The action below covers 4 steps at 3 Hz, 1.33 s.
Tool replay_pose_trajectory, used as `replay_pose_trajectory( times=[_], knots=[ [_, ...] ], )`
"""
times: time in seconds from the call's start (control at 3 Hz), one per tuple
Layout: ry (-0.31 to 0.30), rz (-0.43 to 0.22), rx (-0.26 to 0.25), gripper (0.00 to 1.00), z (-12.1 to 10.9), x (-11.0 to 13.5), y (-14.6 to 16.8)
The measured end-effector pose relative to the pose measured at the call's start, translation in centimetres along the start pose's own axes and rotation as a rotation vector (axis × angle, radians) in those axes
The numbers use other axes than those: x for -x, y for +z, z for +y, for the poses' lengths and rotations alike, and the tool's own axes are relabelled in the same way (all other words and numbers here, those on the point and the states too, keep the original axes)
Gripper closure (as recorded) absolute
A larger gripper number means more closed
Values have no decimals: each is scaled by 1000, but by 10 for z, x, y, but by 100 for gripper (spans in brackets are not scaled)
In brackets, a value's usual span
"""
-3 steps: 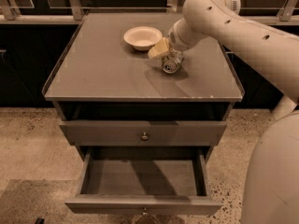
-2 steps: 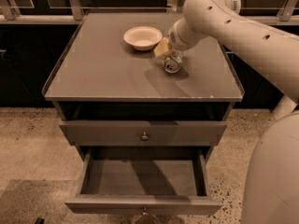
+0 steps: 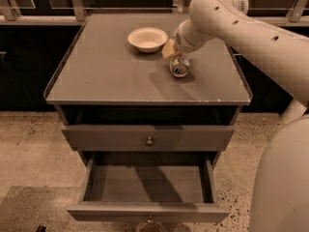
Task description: Place 7up can into middle drawer
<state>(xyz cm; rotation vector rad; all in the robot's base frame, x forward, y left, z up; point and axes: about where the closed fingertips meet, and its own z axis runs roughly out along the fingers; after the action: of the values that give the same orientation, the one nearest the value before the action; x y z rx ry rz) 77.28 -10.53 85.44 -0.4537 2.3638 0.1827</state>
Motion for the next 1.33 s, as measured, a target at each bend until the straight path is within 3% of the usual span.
replay_pose_trajectory(
  times=[0.33,0.67,1.0,1.33],
  knots=[
    [0,0,0,100,0,0,0],
    [-18,-19,66,100,10,2,-10],
    [1,-97,211,100,33,-6,-69],
    [73,-131,281,100,53,-42,-119]
  ],
)
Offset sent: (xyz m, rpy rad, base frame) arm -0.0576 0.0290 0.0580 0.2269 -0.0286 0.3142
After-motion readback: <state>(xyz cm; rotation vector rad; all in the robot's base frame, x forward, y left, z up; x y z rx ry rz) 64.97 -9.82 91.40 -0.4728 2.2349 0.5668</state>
